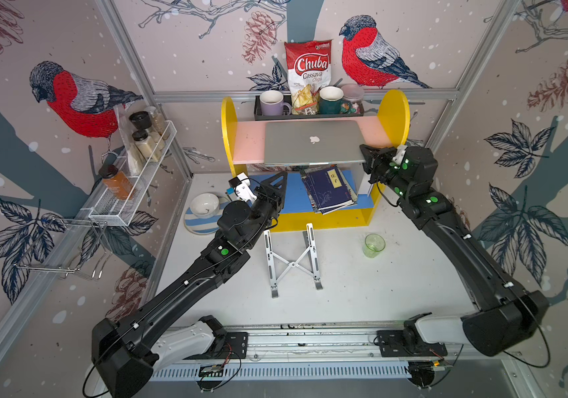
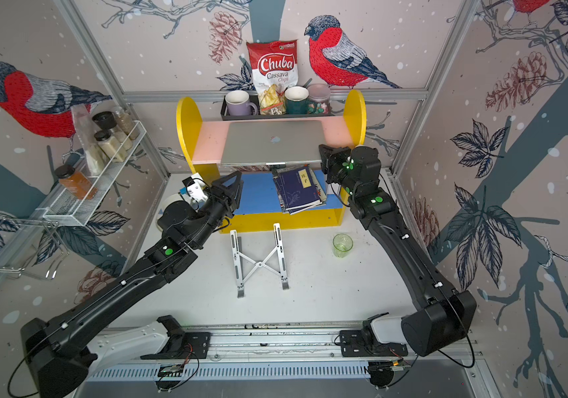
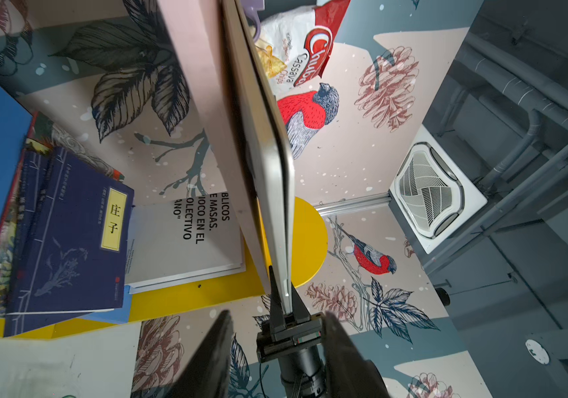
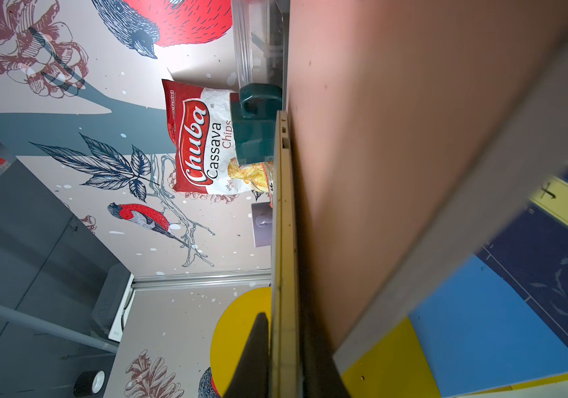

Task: Close the laptop lid and set it aside
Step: Place the laptop on the shelf.

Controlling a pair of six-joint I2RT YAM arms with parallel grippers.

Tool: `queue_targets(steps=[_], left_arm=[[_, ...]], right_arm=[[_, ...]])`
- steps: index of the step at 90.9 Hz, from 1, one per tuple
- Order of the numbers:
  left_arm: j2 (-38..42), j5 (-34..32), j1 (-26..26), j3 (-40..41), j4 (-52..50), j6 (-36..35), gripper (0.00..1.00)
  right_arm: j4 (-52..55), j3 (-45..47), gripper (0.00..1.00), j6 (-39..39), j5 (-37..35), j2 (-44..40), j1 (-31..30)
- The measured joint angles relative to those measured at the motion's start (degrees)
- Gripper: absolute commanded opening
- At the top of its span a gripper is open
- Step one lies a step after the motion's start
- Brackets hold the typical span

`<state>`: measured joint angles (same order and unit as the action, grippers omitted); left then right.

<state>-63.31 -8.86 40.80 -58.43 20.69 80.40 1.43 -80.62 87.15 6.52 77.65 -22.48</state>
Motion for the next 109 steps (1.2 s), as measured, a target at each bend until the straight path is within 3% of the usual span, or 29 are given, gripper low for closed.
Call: queue_targets(steps=[11,26,51,70,109], left_arm=[[-3.13,1.84,0.72,-3.82,0.33,-0.94,0.22],[-7.28,3.61,1.05,-6.88,0.68,-1.36,0.19],[-10.93,5.77,3.8,-9.9,1.84,-1.38,0.13],[-14.16,6.32,5.86,-12.66,2.49,-1.92,0.0],[-23.19,10.51,5.95,-18.49,6.12,-2.36,0.0]], right_arm=[[-2.45,1.07,0.56,-0.02,0.07,-1.57,-0.02],[-3.45,1.44,0.75,0.0,0.13,-2.47,0.02],[-4.5,1.68,0.78,0.17,1.31,-2.4,0.52],[-5.16,1.68,0.78,0.24,1.46,-2.16,0.55],[-5.92,1.77,0.79,0.48,1.92,-1.88,0.79]])
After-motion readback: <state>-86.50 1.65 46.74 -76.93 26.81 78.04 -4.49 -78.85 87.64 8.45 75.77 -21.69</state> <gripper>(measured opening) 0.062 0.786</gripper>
